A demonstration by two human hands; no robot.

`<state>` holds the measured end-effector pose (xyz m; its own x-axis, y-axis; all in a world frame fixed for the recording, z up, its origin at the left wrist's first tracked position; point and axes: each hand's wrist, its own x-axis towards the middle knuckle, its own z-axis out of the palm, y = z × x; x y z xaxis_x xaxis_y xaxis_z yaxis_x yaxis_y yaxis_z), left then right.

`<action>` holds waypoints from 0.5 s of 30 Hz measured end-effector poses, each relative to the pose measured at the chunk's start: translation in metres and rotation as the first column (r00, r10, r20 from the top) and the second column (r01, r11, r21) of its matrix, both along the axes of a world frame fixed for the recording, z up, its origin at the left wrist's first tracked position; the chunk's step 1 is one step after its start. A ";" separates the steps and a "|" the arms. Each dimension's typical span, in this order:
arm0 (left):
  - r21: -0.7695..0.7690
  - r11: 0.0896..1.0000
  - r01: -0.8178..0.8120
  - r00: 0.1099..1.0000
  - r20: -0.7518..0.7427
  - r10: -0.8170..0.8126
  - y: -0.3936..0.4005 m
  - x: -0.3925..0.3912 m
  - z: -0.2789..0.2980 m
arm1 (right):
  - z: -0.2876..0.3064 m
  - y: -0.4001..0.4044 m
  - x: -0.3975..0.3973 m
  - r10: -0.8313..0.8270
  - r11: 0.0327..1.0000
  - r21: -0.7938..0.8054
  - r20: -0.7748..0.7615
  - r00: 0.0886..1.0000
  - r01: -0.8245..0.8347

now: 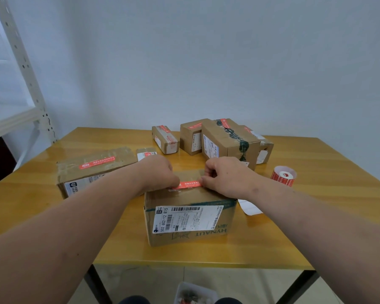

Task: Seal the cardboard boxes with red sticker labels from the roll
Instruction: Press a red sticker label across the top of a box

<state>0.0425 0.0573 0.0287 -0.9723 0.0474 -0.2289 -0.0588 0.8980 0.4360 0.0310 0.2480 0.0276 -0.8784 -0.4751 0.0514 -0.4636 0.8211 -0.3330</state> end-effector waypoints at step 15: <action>0.048 0.998 -0.027 1.000 0.016 0.026 0.000 -0.001 -0.001 | 0.002 0.000 0.003 -0.004 1.000 0.008 0.005 1.000 0.004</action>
<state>0.0416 0.0571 0.0275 -0.9697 0.0332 -0.2420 -0.0894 0.8740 0.4777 0.0344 0.2484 0.0295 -0.8804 -0.4722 0.0434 -0.4589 0.8254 -0.3289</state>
